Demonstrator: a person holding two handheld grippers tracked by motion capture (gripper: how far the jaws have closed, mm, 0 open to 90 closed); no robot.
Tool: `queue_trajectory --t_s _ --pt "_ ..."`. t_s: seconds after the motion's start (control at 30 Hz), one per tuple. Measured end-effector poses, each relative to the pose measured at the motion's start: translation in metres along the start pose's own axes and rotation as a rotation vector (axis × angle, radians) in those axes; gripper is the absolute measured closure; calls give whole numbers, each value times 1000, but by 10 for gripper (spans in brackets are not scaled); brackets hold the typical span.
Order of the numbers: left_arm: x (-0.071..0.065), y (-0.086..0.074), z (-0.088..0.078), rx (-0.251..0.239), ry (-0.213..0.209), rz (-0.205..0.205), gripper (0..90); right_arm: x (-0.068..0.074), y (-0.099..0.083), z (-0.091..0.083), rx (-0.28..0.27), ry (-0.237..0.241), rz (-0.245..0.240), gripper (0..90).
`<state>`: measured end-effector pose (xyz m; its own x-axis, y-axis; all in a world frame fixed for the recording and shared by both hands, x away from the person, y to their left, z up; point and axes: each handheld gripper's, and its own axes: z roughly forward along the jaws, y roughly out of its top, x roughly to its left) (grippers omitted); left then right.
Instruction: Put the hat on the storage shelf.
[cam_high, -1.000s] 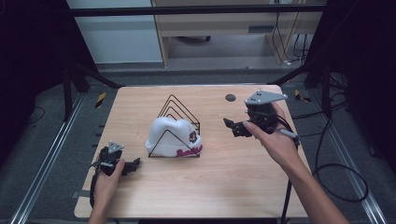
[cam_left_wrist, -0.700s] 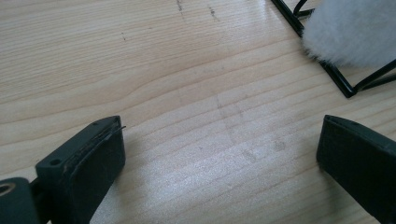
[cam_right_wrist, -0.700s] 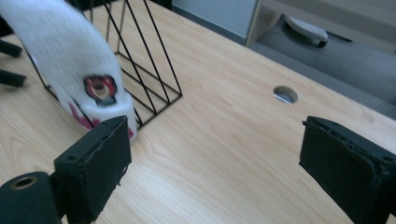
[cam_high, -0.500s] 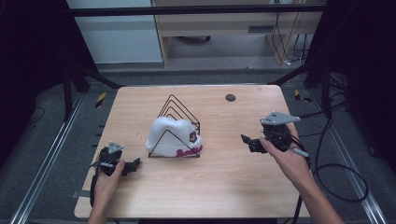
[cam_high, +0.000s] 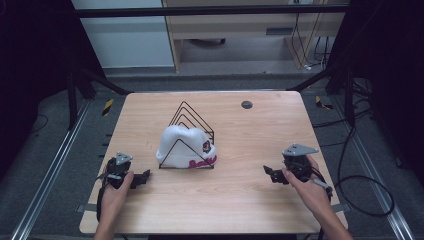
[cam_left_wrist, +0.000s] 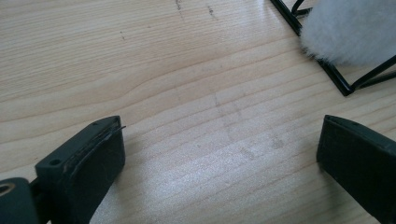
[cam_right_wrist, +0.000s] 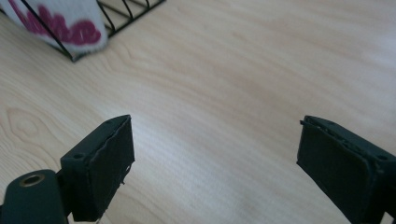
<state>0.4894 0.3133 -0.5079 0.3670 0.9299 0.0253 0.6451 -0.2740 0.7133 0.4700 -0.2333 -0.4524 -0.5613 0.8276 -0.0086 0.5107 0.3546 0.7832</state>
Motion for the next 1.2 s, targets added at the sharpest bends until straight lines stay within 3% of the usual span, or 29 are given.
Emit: queue_trajectory --t_s 0.03,0.23,0.5,0.73,1.2 --pt "0 0 0 0 -1 0 2 1 -10 6 10 9 11 115" --pt "-1 0 0 -1 -1 -1 2 3 -26 17 33 9 17 116" --pt "-1 -1 0 -3 -1 1 2 1 -36 32 39 -21 45 117" --pt "-1 -1 -1 -2 -2 3 1 -1 -37 44 39 -54 94 121" --pt "-1 -1 -1 -2 -2 3 1 3 -36 51 68 -89 86 96"
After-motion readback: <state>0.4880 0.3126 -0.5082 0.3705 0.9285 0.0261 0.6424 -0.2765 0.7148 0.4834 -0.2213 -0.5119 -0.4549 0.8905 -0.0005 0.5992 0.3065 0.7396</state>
